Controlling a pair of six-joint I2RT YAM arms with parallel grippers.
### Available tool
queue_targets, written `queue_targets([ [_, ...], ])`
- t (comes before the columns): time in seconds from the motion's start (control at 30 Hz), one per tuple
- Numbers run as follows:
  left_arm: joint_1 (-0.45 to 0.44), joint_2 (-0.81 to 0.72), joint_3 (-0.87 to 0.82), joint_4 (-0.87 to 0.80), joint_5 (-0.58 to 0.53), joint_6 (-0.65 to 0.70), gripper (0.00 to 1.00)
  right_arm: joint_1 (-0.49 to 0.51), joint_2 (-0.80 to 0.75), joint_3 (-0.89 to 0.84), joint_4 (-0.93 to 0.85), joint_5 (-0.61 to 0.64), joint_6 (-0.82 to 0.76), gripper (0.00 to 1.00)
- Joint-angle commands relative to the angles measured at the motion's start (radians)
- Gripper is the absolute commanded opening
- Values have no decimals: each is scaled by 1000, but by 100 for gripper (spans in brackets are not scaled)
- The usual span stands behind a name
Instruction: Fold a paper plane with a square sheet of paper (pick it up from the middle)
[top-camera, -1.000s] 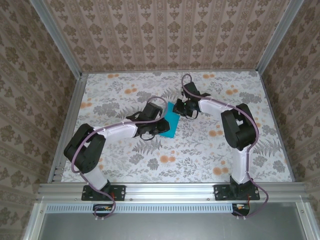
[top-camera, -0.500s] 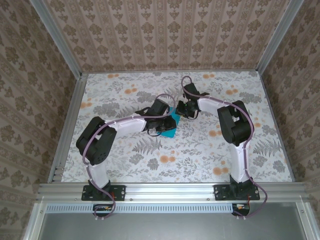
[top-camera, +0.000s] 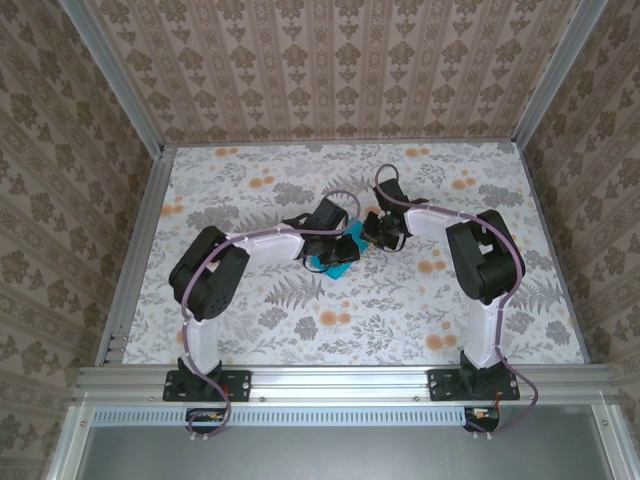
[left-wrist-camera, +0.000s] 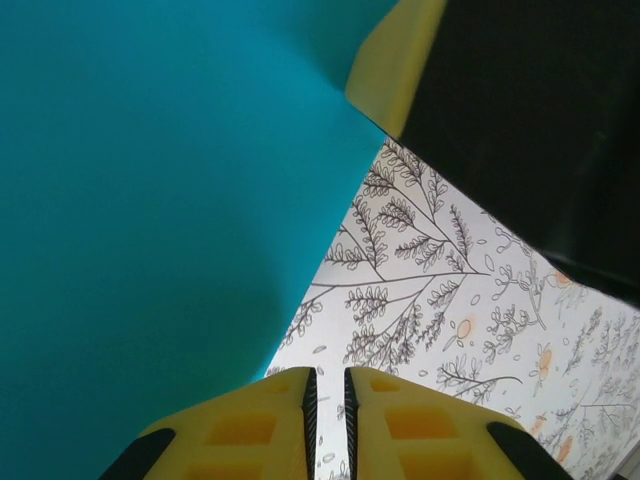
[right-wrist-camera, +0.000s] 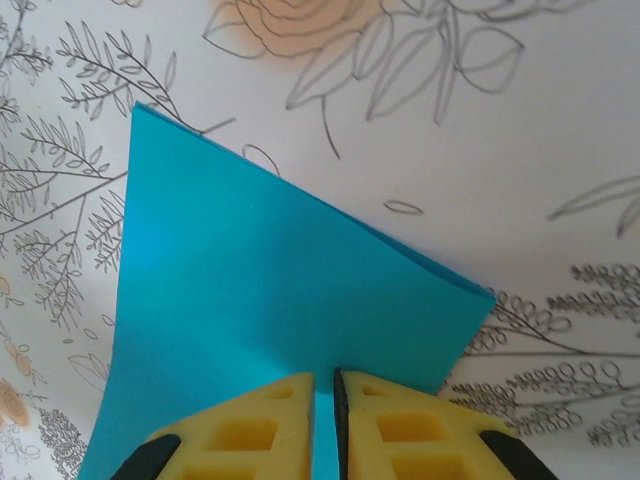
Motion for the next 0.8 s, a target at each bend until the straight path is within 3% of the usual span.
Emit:
queue_targets([
  [0.0, -7, 26, 26, -26, 13, 8, 17, -2, -40, -13, -1, -17, 29, 16],
  [0.27, -4, 32, 13, -78, -52, 27, 15, -3, -24, -12, -1, -29, 15, 16],
  [0.77, -1, 5, -26, -54, -60, 68, 14, -16, -13, -48, 32, -46, -14, 17],
])
